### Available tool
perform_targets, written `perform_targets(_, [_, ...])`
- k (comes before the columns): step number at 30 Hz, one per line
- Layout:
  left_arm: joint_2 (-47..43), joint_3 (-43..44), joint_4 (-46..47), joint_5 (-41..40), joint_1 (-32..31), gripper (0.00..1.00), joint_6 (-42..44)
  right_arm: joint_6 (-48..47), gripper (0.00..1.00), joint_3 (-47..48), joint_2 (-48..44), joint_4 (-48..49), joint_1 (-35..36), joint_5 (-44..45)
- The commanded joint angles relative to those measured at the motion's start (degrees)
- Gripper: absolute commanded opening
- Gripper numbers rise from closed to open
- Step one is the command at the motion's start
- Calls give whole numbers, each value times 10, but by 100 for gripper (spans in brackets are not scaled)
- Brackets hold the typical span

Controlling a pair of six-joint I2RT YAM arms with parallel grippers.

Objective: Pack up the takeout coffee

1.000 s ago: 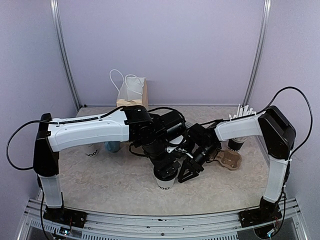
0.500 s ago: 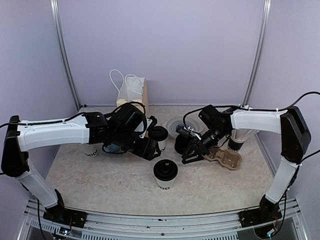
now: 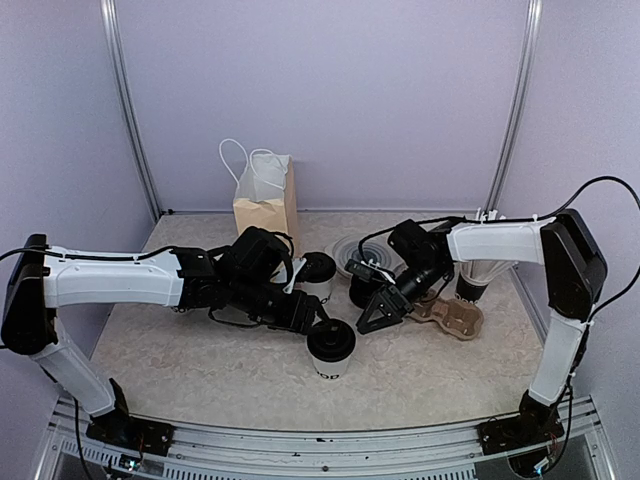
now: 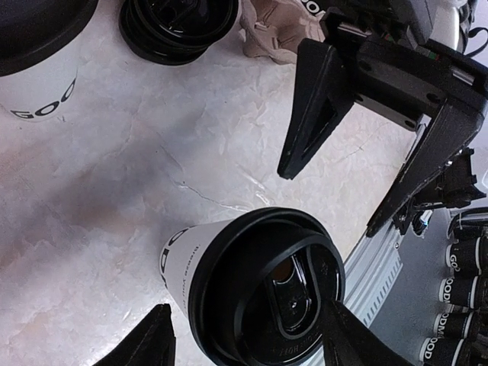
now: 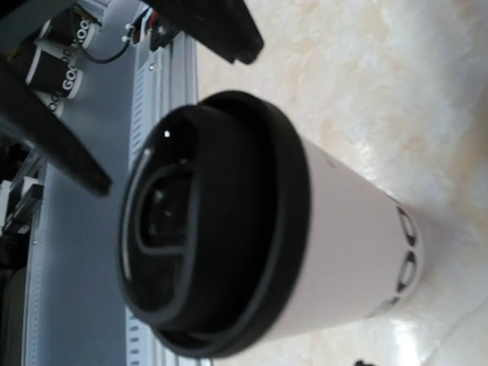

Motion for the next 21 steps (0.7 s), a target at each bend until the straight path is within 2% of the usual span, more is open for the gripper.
perform_targets(1, [0, -10, 19, 20, 2, 64, -11, 0, 60, 20, 19, -14, 12, -27])
perform_targets(11, [18, -40, 11, 7, 5, 59, -14, -1, 50, 49, 76, -28, 19, -53])
perform_targets(17, [25, -61, 21, 15, 9, 55, -14, 1, 50, 57, 103, -32, 24, -54])
perform_targets(21, [34, -77, 26, 20, 13, 52, -13, 27, 48, 50, 115, -18, 25, -11])
